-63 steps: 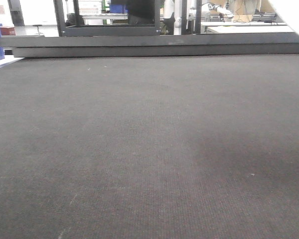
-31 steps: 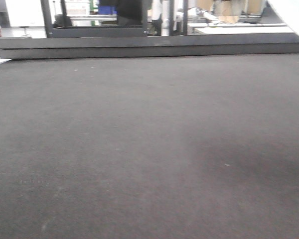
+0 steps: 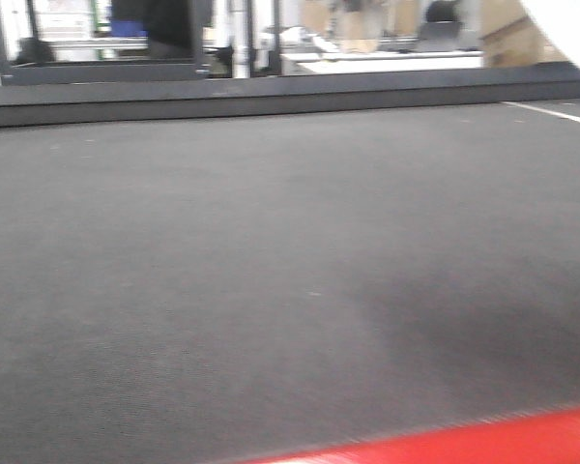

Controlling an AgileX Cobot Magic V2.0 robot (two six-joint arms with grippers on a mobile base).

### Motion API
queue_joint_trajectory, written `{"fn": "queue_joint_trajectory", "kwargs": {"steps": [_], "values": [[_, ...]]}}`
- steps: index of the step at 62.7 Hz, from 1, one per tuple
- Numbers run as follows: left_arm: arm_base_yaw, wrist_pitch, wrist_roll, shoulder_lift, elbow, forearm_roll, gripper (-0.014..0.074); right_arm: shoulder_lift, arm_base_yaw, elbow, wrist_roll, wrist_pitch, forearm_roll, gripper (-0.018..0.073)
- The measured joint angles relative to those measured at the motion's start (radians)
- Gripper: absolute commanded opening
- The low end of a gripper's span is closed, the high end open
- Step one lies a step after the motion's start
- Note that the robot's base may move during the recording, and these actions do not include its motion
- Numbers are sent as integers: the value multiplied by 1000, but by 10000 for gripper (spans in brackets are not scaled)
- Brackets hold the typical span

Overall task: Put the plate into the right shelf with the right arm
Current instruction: 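Hold the plate in the right gripper while the base turns away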

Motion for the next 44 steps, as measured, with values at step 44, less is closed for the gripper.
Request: {"fn": "queue_joint_trajectory", "kwargs": {"steps": [44], "values": [[0,0,0,0,0,0,-128,0,0,0,0,0,0,54]]}}
